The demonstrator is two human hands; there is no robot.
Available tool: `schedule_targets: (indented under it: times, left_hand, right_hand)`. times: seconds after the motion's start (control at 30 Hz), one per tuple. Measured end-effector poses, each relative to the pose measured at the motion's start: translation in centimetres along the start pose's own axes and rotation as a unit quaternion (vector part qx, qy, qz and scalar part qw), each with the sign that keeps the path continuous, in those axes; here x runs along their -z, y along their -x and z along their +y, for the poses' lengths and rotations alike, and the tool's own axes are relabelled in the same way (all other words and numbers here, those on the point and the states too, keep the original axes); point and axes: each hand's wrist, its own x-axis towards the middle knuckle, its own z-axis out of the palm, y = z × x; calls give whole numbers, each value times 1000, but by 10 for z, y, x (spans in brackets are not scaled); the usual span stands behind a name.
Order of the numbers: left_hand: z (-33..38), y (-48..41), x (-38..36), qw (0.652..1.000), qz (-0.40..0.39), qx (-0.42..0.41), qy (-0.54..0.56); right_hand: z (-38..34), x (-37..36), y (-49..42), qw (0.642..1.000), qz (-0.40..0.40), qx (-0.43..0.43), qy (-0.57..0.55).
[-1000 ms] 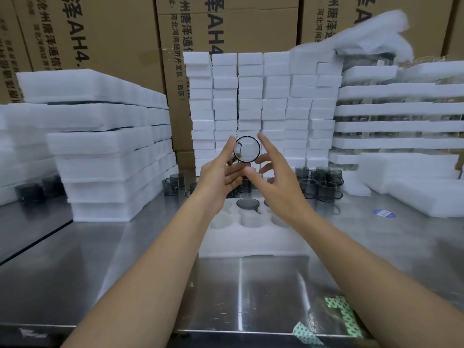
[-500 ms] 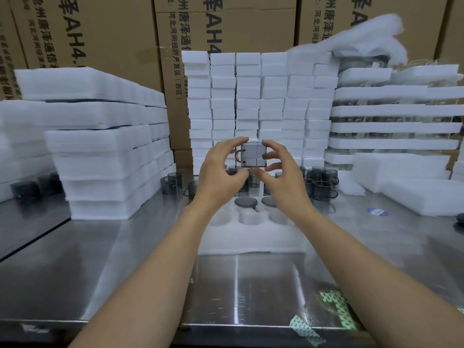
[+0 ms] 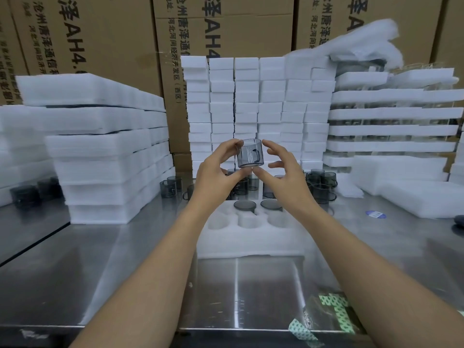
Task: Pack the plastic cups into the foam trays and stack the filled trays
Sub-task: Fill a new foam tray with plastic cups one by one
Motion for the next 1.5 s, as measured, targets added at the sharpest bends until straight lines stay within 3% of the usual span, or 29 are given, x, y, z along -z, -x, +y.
schedule_targets:
  times: [0.13,0.33,0.53,0.67,0.8,1.17,1.37,1.5]
  left_hand:
    - [-5,-2,0,997,-44,33,52]
    - [-18,0,0,994,-77,74,-7]
    - [-14,1,-2,993,-35,-13,-115]
    - [-11,-3,0,997,-56,58,22]
    - [-6,-3,3,975,-112,132,137]
    - [-6,2,-3,991,-98,87,0]
    - [-4,-2,3,970,-101,152,161]
    - [-5,-2,2,963,-129,169,164]
  right_hand:
    - [1,0,0,999,-26,2,-27]
    - [3,4,-2,999,-39,4,-29]
    - [6,2,0,999,-22,19,24]
    - [4,4,-2,999,-39,-12,-34]
    - [4,6,-5,993,-59,-52,-91]
    - [-4,0,4,998,-22,17,60]
    - [-7,4,-1,989,-74,-69,-110]
    - [-4,3,-5,970,-79,-144,-182]
